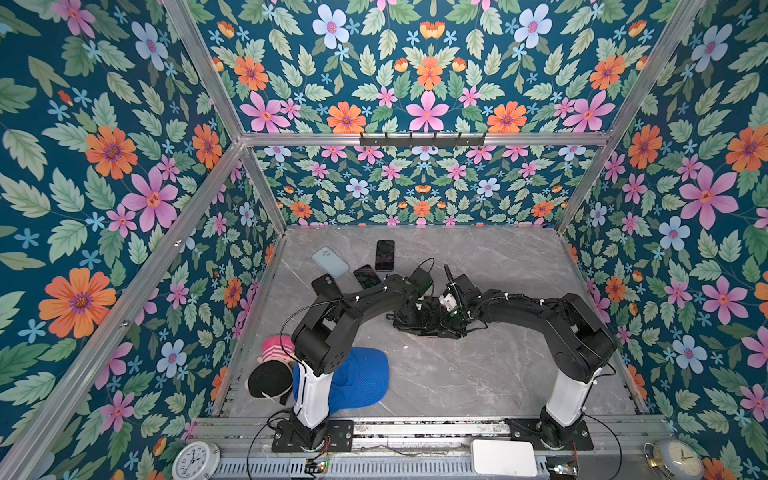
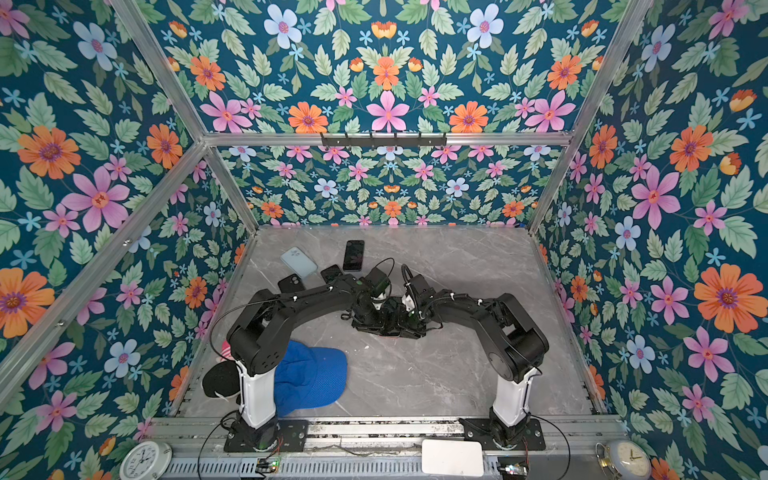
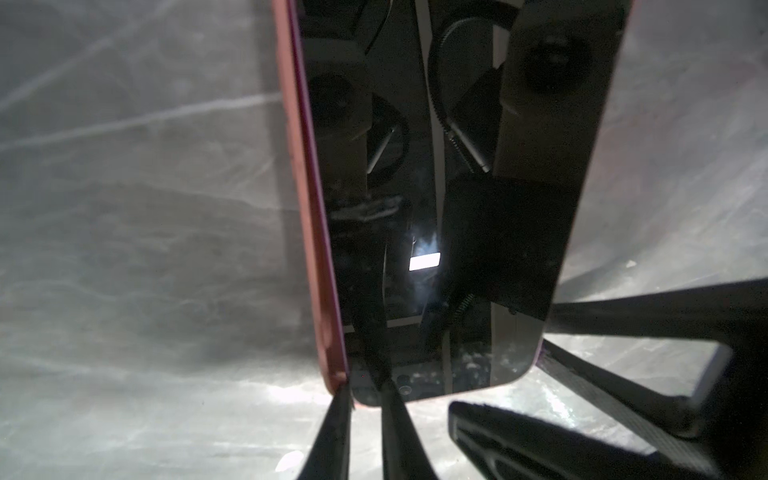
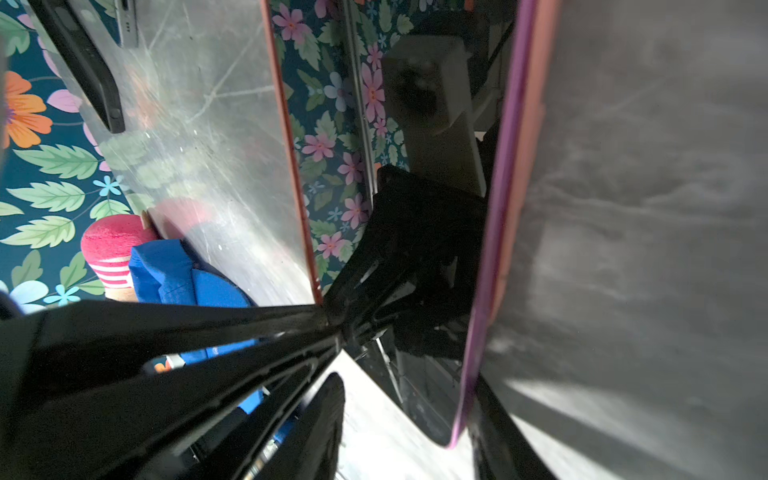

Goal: Put the phone into the phone case

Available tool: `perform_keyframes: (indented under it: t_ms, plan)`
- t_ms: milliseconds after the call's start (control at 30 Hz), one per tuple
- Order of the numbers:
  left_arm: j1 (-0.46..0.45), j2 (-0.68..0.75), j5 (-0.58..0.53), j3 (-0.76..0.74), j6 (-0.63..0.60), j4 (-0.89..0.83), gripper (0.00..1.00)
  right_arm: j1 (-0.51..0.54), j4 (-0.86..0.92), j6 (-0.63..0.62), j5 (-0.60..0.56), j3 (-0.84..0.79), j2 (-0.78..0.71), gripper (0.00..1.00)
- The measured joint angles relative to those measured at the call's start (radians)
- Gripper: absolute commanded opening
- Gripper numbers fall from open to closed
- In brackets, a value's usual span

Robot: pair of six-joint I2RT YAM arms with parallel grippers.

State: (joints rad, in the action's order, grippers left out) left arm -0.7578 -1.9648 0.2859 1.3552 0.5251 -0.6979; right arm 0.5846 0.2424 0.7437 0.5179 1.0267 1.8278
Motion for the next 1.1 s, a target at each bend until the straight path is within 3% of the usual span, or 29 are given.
perform_keyframes:
  t_ms: [567, 833, 1100]
  plan:
    - [0.007, 0.050, -0.095, -0.062, 0.023, 0.077, 0.29, 0.005, 0.135, -0.063, -0.171, 0.026, -0.036, 0.50]
    - [0.028, 0.056, -0.025, -0.102, 0.023, 0.148, 0.23, 0.012, 0.131, -0.039, -0.150, 0.020, -0.037, 0.41]
    - [0.046, 0.076, 0.027, -0.150, 0.023, 0.203, 0.28, 0.035, 0.128, -0.028, -0.129, 0.034, -0.031, 0.29]
